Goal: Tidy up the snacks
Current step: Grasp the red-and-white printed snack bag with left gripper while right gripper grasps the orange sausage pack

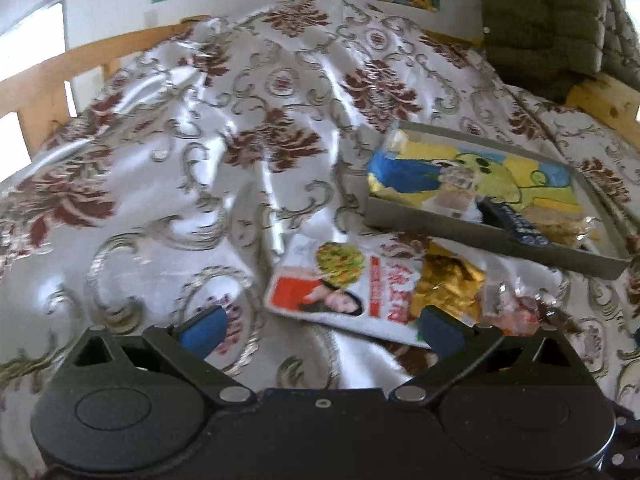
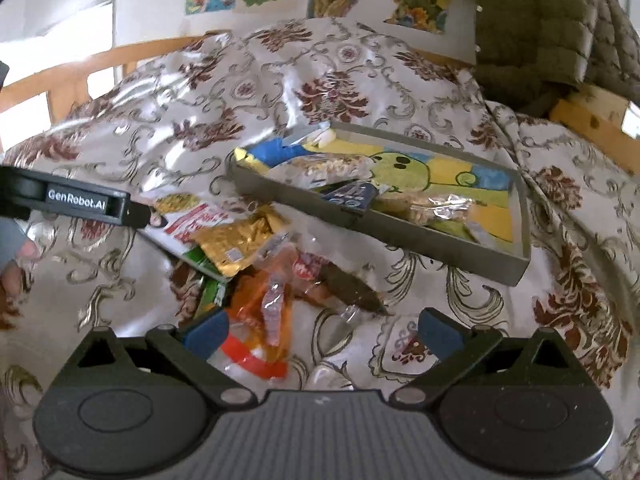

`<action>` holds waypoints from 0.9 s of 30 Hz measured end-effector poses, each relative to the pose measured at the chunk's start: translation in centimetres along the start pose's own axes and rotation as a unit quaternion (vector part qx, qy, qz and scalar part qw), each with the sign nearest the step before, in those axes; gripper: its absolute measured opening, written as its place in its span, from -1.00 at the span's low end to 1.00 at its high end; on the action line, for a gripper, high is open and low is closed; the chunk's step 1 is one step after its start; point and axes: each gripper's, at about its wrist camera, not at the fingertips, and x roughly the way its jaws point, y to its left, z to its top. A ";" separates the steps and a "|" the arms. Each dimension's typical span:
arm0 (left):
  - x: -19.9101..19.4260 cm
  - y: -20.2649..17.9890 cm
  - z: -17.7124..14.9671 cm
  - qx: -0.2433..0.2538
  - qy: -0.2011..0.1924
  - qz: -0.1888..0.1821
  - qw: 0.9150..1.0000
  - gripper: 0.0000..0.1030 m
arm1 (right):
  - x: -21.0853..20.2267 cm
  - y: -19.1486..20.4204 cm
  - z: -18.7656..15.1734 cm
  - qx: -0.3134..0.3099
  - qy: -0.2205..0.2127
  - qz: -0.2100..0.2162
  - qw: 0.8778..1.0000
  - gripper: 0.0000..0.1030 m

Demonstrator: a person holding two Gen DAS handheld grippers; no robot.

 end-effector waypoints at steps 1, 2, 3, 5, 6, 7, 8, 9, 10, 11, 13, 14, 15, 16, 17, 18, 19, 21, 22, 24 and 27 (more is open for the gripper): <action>0.3 0.0 0.1 -0.005 0.001 -0.012 1.000 0.98 | 0.1 -0.3 0.0 0.010 0.000 0.006 1.000 1.00; 0.5 -0.1 0.1 -0.012 0.001 -0.022 1.000 0.98 | 0.2 -0.5 -0.1 0.019 0.000 0.011 1.000 1.00; 0.7 0.0 0.0 -0.024 -0.002 -0.032 0.999 0.98 | 0.2 -0.6 -0.1 0.024 -0.001 0.013 1.000 1.00; 0.9 0.1 -0.3 -0.049 -0.009 -0.049 0.998 0.98 | 0.3 -0.7 -0.1 0.029 -0.003 0.016 0.999 1.00; 1.0 0.1 -0.4 -0.062 -0.009 -0.057 0.996 0.98 | 0.4 -0.7 -0.2 0.029 -0.003 0.018 0.999 1.00; 1.2 0.3 -0.4 -0.074 -0.006 -0.065 0.995 0.98 | 0.6 -0.6 -0.2 0.028 -0.003 0.020 0.999 1.00; 1.5 0.6 -0.3 -0.090 0.000 -0.077 0.993 0.98 | 0.8 -0.4 -0.3 0.025 0.000 0.024 0.999 1.00; 1.8 0.8 -0.4 -0.105 0.005 -0.085 0.991 0.96 | 1.0 -0.3 -0.4 0.023 0.003 0.028 0.999 1.00; 2.0 1.1 -0.5 -0.123 0.010 -0.091 0.988 0.94 | 1.3 -0.3 -0.5 0.023 0.006 0.033 0.999 1.00; 2.2 1.4 -0.6 -0.138 0.015 -0.095 0.986 0.91 | 1.6 -0.2 -0.5 0.024 0.009 0.037 0.999 1.00; 2.8 2.0 -0.9 -0.168 0.030 -0.105 0.980 0.86 | 2.1 -0.1 -0.6 0.030 0.017 0.046 0.998 1.00; 3.2 2.3 -1.0 -0.181 0.036 -0.111 0.976 0.82 | 2.3 -0.1 -0.7 0.034 0.020 0.051 0.998 0.99; 3.6 2.5 -1.2 -0.192 0.039 -0.116 0.974 0.77 | 2.5 -0.2 -0.8 0.039 0.023 0.056 0.997 0.99; 4.0 2.7 -1.3 -0.203 0.042 -0.119 0.971 0.75 | 2.7 -0.2 -0.8 0.044 0.025 0.060 0.997 0.99; 4.4 2.8 -1.3 -0.213 0.044 -0.121 0.969 0.73 | 2.8 -0.3 -0.9 0.048 0.026 0.063 0.996 0.99; 4.6 2.8 -1.3 -0.224 0.041 -0.123 0.966 0.69 | 2.9 -0.3 -0.9 0.052 0.027 0.065 0.996 0.98; 4.8 2.8 -1.1 -0.230 0.037 -0.125 0.964 0.63 | 3.1 -0.4 -0.8 0.055 0.027 0.065 0.996 0.97; 5.0 2.6 -0.8 -0.236 0.029 -0.136 0.962 0.35 | 3.2 -0.5 -0.8 0.060 0.024 0.065 0.996 0.91; 4.9 2.5 -0.7 -0.239 0.026 -0.139 0.961 0.31 | 3.3 -0.5 -0.8 0.063 0.023 0.066 0.996 0.90; 4.7 2.4 -0.6 -0.244 0.022 -0.154 0.957 0.17 | 3.5 -0.6 -0.8 0.067 0.023 0.065 0.995 0.84; 4.8 2.6 -0.6 -0.250 0.018 -0.160 0.955 -0.01 | 3.8 -0.5 -0.8 0.070 0.025 0.067 0.995 0.78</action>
